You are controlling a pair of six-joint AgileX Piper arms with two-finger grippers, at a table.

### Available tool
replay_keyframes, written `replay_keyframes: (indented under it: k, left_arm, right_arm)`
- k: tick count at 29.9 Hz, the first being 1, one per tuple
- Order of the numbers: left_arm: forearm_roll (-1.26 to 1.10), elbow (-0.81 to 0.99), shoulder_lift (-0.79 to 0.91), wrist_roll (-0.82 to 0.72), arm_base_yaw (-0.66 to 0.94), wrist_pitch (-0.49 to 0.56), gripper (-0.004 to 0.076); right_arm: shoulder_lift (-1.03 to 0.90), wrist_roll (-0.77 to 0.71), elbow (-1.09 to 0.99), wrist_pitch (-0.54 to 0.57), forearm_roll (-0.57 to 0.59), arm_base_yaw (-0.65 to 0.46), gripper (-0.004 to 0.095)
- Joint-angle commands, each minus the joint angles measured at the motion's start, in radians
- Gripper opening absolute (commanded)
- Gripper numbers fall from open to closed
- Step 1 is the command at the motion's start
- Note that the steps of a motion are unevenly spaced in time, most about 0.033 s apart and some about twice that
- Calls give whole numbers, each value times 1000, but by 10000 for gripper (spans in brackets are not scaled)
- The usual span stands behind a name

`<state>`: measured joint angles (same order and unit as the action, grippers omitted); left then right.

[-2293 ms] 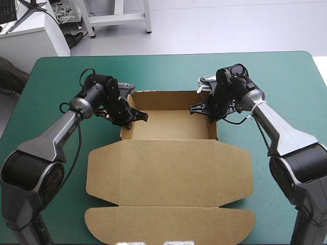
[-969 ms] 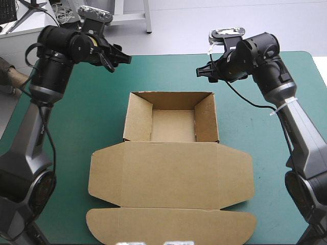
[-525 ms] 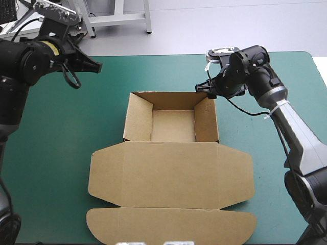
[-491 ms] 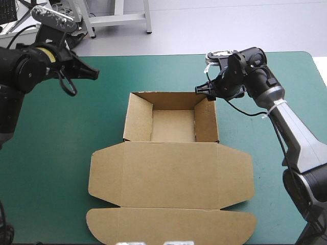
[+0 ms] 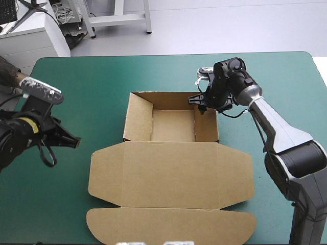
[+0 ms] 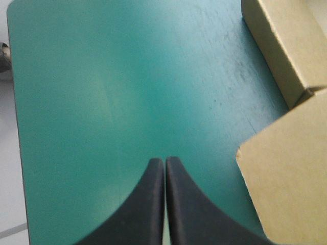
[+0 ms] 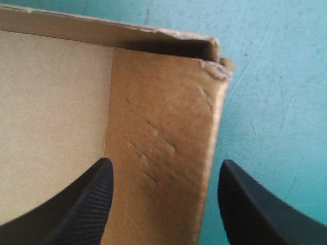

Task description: Fold the box

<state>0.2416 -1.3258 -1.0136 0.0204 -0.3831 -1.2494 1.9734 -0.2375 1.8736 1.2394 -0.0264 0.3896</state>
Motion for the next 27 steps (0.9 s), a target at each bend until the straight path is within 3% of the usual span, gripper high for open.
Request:
replay_keyframes:
  k: [1,7,11,14,17,27]
  left_arm:
    - [-7,114,113,-29,-3,62,-10]
    - [-75,398,286,-47,-3,221,-10]
    - [-105,573,369,-47,-3,247,-10]
    - [-112,681,420,-65,-3,251,-10]
    - [-112,763,459,-125,-3,258,-10]
    - [-112,803,490,-125,-3,231,-10]
  right_arm:
    - [-34,0,23,15,-17,-4,562]
    - [-3,4,23,15,-50,-4,562]
    - [11,9,23,15,-88,-4,511]
    - [16,9,23,15,-117,-4,318]
    - [16,48,23,15,-119,-4,-25]
    - [6,54,23,15,-56,-20,3]
